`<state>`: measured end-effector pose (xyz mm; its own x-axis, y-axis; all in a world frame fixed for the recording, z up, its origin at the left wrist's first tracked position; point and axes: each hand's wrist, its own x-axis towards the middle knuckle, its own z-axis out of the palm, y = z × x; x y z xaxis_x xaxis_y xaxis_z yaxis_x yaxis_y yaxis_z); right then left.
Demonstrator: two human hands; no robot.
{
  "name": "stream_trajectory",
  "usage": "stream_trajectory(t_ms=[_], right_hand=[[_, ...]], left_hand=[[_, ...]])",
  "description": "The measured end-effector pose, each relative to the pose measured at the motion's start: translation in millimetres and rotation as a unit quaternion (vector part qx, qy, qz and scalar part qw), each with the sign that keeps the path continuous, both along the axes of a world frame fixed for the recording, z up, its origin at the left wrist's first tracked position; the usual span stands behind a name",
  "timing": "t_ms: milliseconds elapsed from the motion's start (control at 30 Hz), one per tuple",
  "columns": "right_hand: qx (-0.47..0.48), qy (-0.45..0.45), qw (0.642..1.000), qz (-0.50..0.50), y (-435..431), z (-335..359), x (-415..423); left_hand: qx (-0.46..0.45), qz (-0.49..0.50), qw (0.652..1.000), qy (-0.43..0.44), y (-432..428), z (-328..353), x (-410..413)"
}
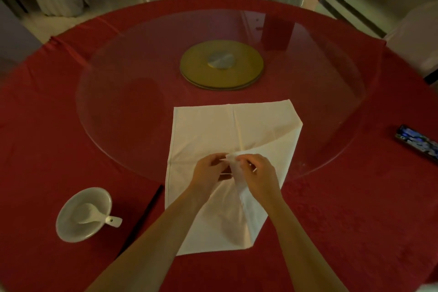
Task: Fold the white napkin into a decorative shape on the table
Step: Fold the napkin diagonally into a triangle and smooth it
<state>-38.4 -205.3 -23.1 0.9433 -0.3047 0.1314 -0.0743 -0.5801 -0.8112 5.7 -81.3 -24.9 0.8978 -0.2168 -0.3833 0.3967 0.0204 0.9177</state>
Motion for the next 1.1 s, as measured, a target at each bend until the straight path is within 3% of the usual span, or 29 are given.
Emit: stream_trajectory(t_ms=[167,433,767,1100], right_hand=[[-0.036,-0.021,0.997,-0.065,-35,2,22],[-0.124,-0.042,0.990,-0.050,-42,-9,81],[-0.273,-0.013,0.962,-0.016,-51,-43,129],[-0.379,0.119,0.918,-0.009,-121,-51,182]], left_hand=[[0.085,0.055,0.995,-0.018,1,-3,29],[0.098,0.171,0.980,-0.022,44,16,148],[0.256,0.173,0.947,-0.090,80,-22,210],[0.379,0.131,0.895,-0.192,78,-52,229]])
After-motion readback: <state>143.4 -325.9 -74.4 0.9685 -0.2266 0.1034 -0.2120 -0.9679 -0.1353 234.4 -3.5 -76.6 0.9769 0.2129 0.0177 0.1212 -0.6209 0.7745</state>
